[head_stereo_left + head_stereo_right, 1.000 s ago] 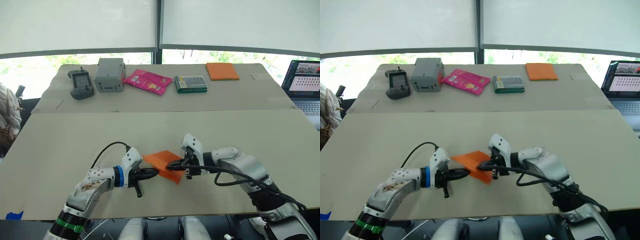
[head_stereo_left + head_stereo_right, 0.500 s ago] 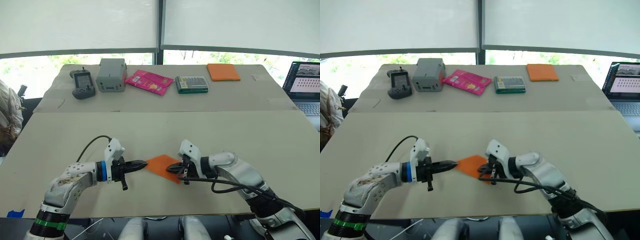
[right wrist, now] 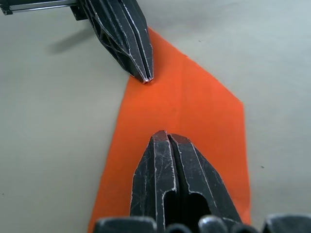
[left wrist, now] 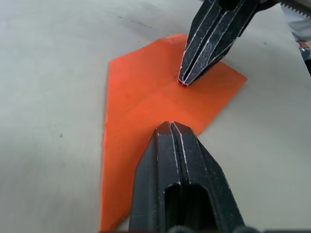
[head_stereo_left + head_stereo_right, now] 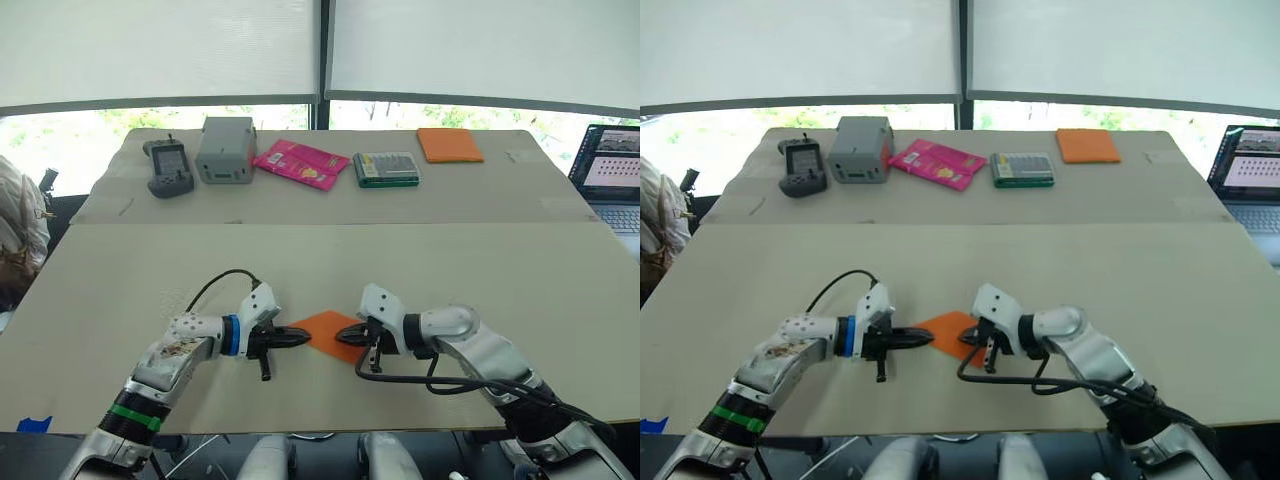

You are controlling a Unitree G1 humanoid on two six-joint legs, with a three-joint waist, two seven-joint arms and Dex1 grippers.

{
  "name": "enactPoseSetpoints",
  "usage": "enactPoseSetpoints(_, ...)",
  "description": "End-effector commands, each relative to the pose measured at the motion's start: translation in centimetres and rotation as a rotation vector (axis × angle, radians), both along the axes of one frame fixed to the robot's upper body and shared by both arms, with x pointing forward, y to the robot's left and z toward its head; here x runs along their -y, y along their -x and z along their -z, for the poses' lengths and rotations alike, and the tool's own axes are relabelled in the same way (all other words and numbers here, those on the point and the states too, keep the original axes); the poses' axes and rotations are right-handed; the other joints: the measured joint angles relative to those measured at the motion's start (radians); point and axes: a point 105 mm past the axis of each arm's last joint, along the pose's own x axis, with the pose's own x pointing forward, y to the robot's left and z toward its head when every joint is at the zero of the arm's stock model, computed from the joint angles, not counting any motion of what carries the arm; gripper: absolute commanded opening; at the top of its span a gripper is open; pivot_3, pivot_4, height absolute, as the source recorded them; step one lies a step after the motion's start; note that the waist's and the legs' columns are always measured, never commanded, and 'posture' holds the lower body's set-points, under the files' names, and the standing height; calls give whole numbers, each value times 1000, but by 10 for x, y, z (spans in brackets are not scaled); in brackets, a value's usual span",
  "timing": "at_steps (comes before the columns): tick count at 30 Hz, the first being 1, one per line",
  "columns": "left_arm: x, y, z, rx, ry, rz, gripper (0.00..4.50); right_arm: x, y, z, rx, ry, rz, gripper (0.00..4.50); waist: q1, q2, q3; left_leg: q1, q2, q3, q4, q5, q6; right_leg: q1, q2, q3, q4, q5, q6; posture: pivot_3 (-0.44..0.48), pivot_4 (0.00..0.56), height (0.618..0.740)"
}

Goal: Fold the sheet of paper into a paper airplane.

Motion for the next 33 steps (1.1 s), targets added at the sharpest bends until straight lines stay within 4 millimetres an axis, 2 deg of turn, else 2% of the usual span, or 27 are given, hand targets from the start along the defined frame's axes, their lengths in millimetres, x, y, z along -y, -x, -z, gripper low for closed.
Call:
enactPoseSetpoints(1, -4, 3, 23, -58, -64, -24, 0, 13, -2, -30, -17, -132, 77, 13, 2, 0, 0, 0, 0, 0, 0, 0, 0, 0, 0, 0, 0, 0, 0, 0, 150, 740)
enactPoseSetpoints(5, -4, 6, 24, -74, -51, -29, 0, 40, -12, -43, -87, -262, 255, 13, 7, 0, 0, 0, 1, 0, 0, 0, 0, 0, 0, 0, 0, 0, 0, 0, 150, 740)
enactPoseSetpoints(8, -4, 7, 24, -79, -44, -33, 0, 53, -11, -41, -159, -300, 326, 904, 6, 0, 0, 0, 1, 0, 0, 0, 0, 0, 0, 0, 0, 0, 0, 0, 150, 740)
enactPoseSetpoints(13, -3, 6, 22, -73, -30, -36, 0, 59, -8, -26, -292, -295, 402, 2621, 5, 1, -1, 0, 1, 0, -1, 0, 0, 0, 1, 0, 0, 0, 0, 0, 150, 740)
enactPoseSetpoints(21, -4, 8, 20, -68, -34, -22, 0, 41, 5, -1, -428, -260, 355, 2621, 5, 1, -1, 0, 1, 0, -1, 0, 0, 0, 1, 0, 0, 0, 0, 0, 150, 740)
enactPoseSetpoints(25, -7, 7, 18, -66, -36, -31, 0, 33, 8, -6, -423, -298, 323, 2621, 2, 1, -1, 0, 1, 0, -1, 0, 0, 0, 1, 0, 0, 0, 0, 0, 150, 740)
enactPoseSetpoints(28, -9, 7, 19, -66, -38, -35, 0, 31, 9, -15, -389, -332, 294, 1787, -1, 1, -1, 0, 1, 0, -1, 0, 0, 0, 1, 0, 0, 0, 0, 0, 150, 740)
enactPoseSetpoints(29, -10, 7, 19, -66, -40, -40, 0, 26, 16, -22, -341, -325, 221, 1560, -2, 1, -1, 0, 1, 0, -1, 0, 0, 0, 1, 0, 0, 0, 0, 0, 150, 740)
enactPoseSetpoints(30, -11, 7, 19, -65, -42, -44, 0, 22, 22, -26, -308, -318, 166, 1123, -2, 1, 0, 0, 1, 0, -1, 0, 0, 0, 1, 0, 0, 0, 0, 0, 150, 740)
enactPoseSetpoints(33, -14, 5, 21, -68, -50, -51, 0, 17, 35, -23, -114, -172, 21, 65, -5, 1, -1, 0, 1, 0, -1, 0, 0, 0, 1, 0, 0, -1, 1, 0, 150, 740)
